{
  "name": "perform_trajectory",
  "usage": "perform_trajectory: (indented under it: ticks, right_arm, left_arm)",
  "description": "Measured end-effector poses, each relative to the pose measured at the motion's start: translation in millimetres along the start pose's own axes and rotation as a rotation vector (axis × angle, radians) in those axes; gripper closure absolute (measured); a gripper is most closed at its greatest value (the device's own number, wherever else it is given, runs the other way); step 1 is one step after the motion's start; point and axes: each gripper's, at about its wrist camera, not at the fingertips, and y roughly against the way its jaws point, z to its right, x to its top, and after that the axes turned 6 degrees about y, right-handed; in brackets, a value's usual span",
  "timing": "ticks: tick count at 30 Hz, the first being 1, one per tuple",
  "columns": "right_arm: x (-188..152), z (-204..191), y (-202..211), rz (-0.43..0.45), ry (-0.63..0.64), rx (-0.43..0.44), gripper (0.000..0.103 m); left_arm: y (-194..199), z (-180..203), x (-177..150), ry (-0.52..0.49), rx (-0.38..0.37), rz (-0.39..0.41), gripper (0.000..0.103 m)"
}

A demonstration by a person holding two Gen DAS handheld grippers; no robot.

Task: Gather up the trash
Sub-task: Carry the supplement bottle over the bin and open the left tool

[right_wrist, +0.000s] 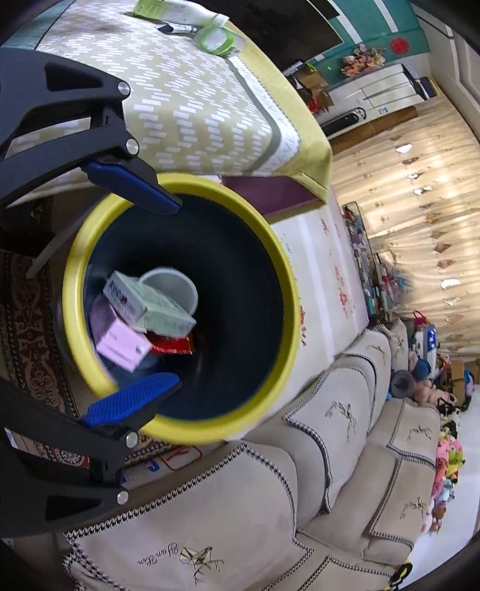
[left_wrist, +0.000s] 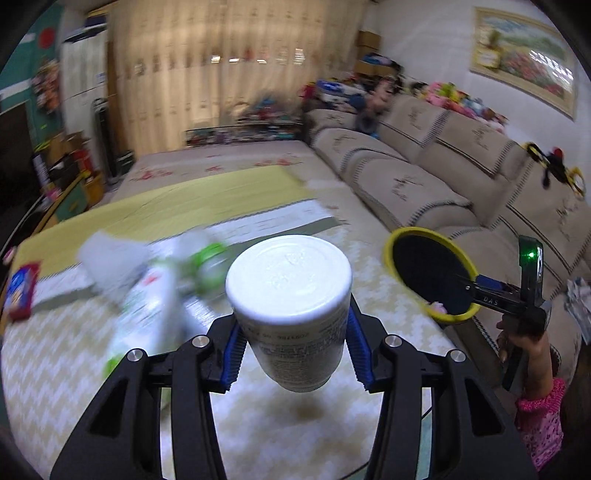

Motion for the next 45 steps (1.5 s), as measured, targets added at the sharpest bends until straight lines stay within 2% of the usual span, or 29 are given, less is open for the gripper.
perform_trajectory:
  ticks: [3,7,11,15,20,25,27,28,33,38,41,45]
  right_arm:
    - [0,15,10,0.021,-0.023,-0.01,0.02]
    - [-2,34,16,0.027,-0.043,-0.028,0.02]
    - [-8,53,19,0.023,-0.073,-0.05,0.02]
    - [-17,69,28,0.029,-0.108,-0.073,0.02]
    - [-28,84,38,0.016,-0.128,-0.102,0.02]
    - [-33,86,44,0.009,-0.127,-0.118,0.019]
    - [-33,85,45,0.011,-0.13,-0.118,0.019]
    - [-33,83,45,0.011,-0.13,-0.115,0.019]
    - [-33,74,43,0.008,-0.119,-0.1,0.019]
    - [-29,54,35,-0.009,-0.088,-0.072,0.019]
    - [-27,38,33,-0.013,-0.062,-0.056,0.019]
    - [-22,13,29,-0.016,-0.029,-0.029,0.019]
  left_arm:
    - [-30,32,18,-0.047,-0.083,-0.033,0.055]
    - [-67,77,36,-0.142,-0.114,-0.049,0.055]
    - [-107,124,52,-0.197,-0.18,-0.097,0.055]
    - [-146,170,56,-0.245,-0.223,-0.14,0.055]
    - [-195,219,51,-0.297,-0.221,-0.195,0.055]
    - [-221,241,44,-0.309,-0.203,-0.22,0.052]
    - [-224,242,44,-0.3,-0.197,-0.215,0.033]
    - [-222,242,45,-0.296,-0.196,-0.204,0.03]
    - [-189,220,47,-0.283,-0.193,-0.169,0.022]
    - [-127,179,51,-0.215,-0.218,-0.088,0.015]
    - [-87,143,47,-0.182,-0.211,-0.043,0.012]
    - [-35,74,39,-0.113,-0.152,0.014,0.012]
